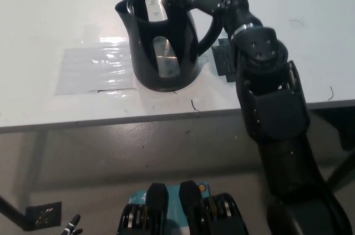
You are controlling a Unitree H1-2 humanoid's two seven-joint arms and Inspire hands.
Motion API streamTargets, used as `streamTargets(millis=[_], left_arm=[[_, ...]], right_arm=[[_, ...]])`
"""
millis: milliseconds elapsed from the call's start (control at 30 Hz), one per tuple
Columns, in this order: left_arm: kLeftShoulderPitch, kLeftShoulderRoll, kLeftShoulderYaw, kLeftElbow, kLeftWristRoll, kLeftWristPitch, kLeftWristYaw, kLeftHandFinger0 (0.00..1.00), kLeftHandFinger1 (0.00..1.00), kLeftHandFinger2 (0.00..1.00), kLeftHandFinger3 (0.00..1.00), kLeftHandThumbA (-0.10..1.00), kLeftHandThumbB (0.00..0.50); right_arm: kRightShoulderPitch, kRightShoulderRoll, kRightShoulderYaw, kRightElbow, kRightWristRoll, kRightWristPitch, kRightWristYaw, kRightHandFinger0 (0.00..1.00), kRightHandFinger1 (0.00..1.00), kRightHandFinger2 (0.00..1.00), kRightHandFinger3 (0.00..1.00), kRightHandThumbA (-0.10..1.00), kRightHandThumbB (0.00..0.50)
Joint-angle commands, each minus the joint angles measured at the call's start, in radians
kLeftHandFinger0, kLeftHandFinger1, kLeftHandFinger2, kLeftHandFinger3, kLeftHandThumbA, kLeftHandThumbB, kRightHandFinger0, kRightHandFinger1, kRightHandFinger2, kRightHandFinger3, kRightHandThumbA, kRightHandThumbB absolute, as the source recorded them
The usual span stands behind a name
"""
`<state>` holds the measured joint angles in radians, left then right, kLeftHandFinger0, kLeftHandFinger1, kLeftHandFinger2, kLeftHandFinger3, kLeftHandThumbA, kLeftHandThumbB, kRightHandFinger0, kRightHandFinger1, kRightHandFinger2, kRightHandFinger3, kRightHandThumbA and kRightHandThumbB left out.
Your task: The robot uses its right hand to push down on the lid of a kettle kept in the middle of the desk to close it
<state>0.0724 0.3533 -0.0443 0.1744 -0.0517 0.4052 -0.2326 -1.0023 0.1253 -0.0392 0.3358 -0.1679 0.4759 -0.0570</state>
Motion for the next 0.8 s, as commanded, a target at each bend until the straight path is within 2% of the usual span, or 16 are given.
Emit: streamTargets(millis=[0,33,67,167,233,300,367,400,433,533,567,600,667,700,733,767], left_arm=[[-0.01,0.012,-0.006,0.001,0.015,-0.021,-0.012,1.0,1.0,1.0,1.0,1.0,0.087],[-0.005,0.011,-0.008,0.004,0.015,-0.023,-0.012,1.0,1.0,1.0,1.0,1.0,0.086],[0.002,0.009,-0.008,0.011,0.015,-0.024,-0.01,1.0,1.0,1.0,1.0,1.0,0.091],[0.018,0.011,-0.006,0.001,0.01,-0.017,-0.014,1.0,1.0,1.0,1.0,1.0,0.095],[0.022,0.013,-0.009,0.006,0.012,-0.028,-0.017,1.0,1.0,1.0,1.0,1.0,0.094],[0.019,0.013,-0.014,0.009,0.022,-0.019,-0.011,1.0,1.0,1.0,1.0,1.0,0.111],[0.015,0.015,-0.018,0.017,0.025,-0.023,-0.013,1.0,1.0,1.0,1.0,1.0,0.11],[0.014,0.016,-0.02,0.017,0.027,-0.021,-0.013,1.0,1.0,1.0,1.0,1.0,0.106],[0.015,0.024,-0.031,0.013,0.041,-0.034,-0.015,1.0,1.0,1.0,1.0,1.0,0.096],[0.003,0.021,-0.034,0.007,0.031,0.0,-0.022,1.0,1.0,1.0,1.0,1.0,0.107],[0.001,0.02,-0.037,0.007,0.03,0.001,-0.023,1.0,1.0,1.0,1.0,1.0,0.108],[0.005,0.012,-0.045,0.008,0.034,-0.002,-0.021,1.0,1.0,1.0,1.0,1.0,0.116],[0.004,0.003,-0.052,0.021,0.033,-0.019,-0.023,1.0,1.0,1.0,1.0,1.0,0.119],[0.006,-0.004,-0.053,0.023,0.028,-0.02,-0.024,1.0,1.0,1.0,1.0,1.0,0.119],[0.005,-0.011,-0.058,0.022,0.031,-0.016,-0.021,1.0,1.0,1.0,1.0,1.0,0.131],[0.003,-0.017,-0.06,0.021,0.031,-0.005,-0.017,1.0,1.0,1.0,1.0,1.0,0.142]], right_arm=[[-0.118,-0.002,0.005,0.005,-0.025,-0.006,-0.012,1.0,1.0,1.0,1.0,0.27,0.121],[-0.11,-0.001,0.005,0.004,-0.026,-0.006,-0.012,1.0,1.0,1.0,1.0,0.27,0.121],[-0.142,0.004,0.013,0.034,-0.044,-0.006,-0.009,1.0,1.0,1.0,1.0,0.28,0.142],[-0.155,0.008,0.017,0.053,-0.058,-0.006,-0.003,0.94,1.0,1.0,0.97,0.27,0.147],[-0.171,0.009,0.02,0.071,-0.082,-0.006,0.005,0.85,0.92,0.99,0.97,0.26,0.147],[-0.194,0.009,0.021,0.092,-0.104,-0.006,0.01,0.85,0.96,1.0,0.99,0.27,0.151],[-0.203,0.011,0.012,0.102,-0.105,-0.006,0.01,0.81,0.91,0.95,0.96,0.26,0.152],[-0.209,0.014,0.009,0.108,-0.106,-0.006,0.01,0.75,0.85,0.91,0.99,0.25,0.154],[-0.219,0.023,0.003,0.123,-0.107,-0.006,0.01,0.76,0.86,0.92,0.95,0.25,0.15],[-0.215,0.041,-0.007,0.131,-0.097,-0.006,0.005,0.79,0.87,0.94,0.98,0.24,0.131],[-0.209,0.049,-0.001,0.135,-0.094,-0.006,0.0,0.84,0.93,1.0,1.0,0.25,0.129],[-0.191,0.056,0.0,0.126,-0.097,-0.006,0.002,0.86,0.94,1.0,1.0,0.25,0.126],[-0.175,0.076,0.004,0.135,-0.1,-0.006,-0.006,0.77,0.85,0.94,1.0,0.22,0.14],[-0.165,0.082,0.005,0.133,-0.109,-0.006,-0.005,0.76,0.84,0.93,1.0,0.22,0.138],[-0.159,0.09,0.008,0.142,-0.125,-0.006,-0.008,0.79,0.89,0.95,1.0,0.23,0.148],[-0.154,0.097,0.011,0.148,-0.124,-0.006,-0.009,0.9,1.0,1.0,1.0,0.24,0.151]])
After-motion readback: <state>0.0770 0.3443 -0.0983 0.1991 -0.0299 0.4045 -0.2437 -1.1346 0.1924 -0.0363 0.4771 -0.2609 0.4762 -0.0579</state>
